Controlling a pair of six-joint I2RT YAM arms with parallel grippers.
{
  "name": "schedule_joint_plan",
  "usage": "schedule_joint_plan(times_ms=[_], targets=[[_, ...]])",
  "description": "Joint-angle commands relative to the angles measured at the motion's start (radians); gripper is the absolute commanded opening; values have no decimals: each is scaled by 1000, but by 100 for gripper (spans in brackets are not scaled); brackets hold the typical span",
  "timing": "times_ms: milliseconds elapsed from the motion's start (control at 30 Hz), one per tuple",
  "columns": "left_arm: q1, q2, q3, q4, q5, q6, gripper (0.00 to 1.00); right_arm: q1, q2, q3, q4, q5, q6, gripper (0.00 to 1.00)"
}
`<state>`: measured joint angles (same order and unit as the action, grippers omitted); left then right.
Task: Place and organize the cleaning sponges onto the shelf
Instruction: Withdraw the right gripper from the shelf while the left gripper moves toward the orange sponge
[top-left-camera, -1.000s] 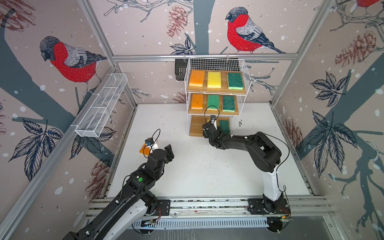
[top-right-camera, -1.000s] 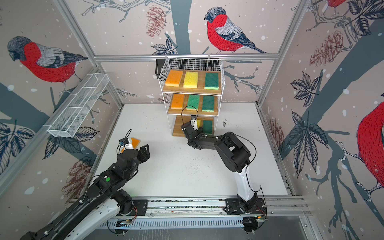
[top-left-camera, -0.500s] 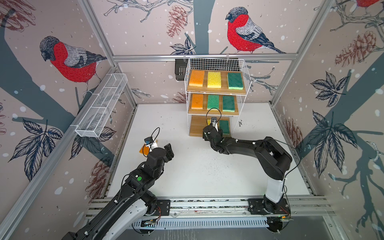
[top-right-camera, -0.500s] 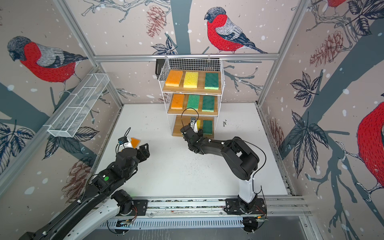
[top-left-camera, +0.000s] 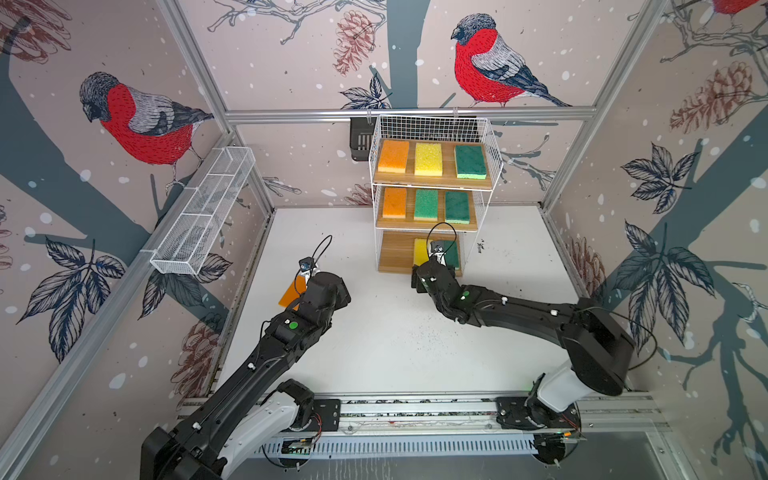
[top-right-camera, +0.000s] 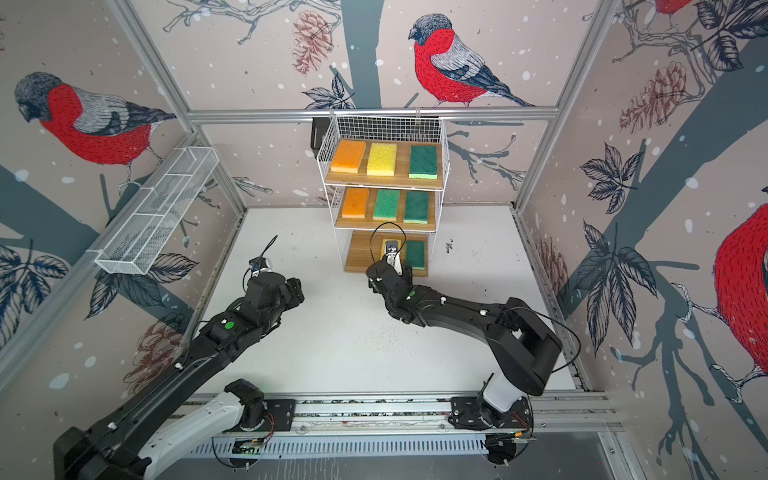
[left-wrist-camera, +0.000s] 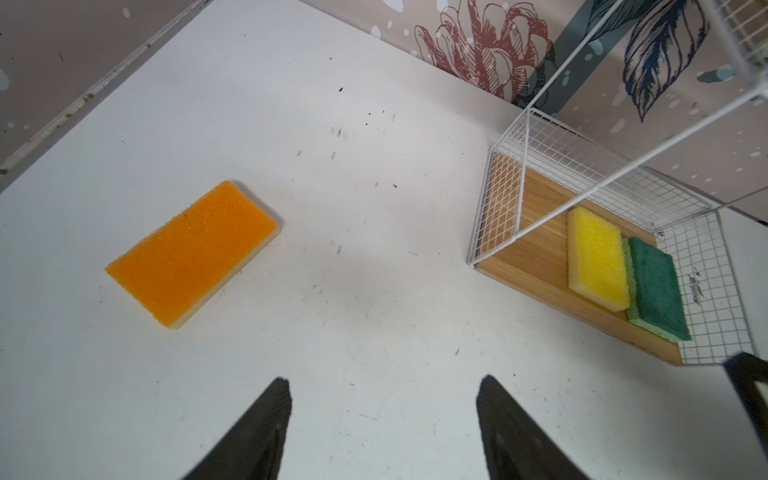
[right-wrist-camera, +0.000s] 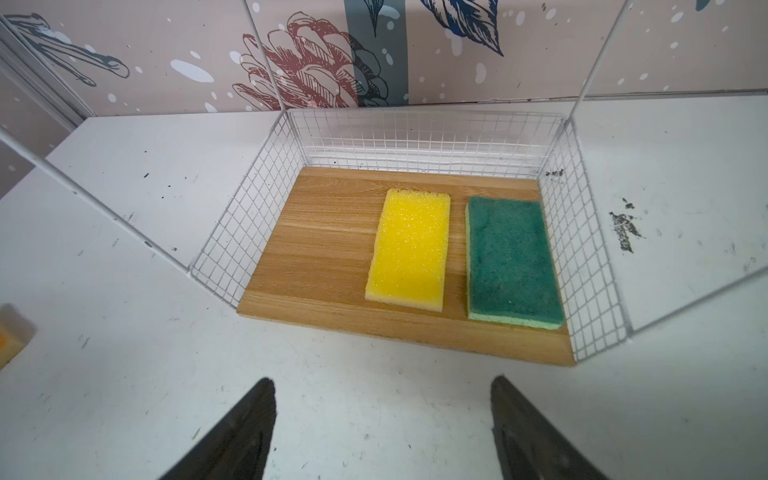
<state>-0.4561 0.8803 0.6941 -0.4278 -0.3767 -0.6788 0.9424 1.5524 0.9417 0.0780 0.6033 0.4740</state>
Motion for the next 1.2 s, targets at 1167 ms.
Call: schedule_joint_plan(times_ms=[1167], targets=[[801,241,57,63,365,123,63,-18,-201,-184,81,-242,-9,85]])
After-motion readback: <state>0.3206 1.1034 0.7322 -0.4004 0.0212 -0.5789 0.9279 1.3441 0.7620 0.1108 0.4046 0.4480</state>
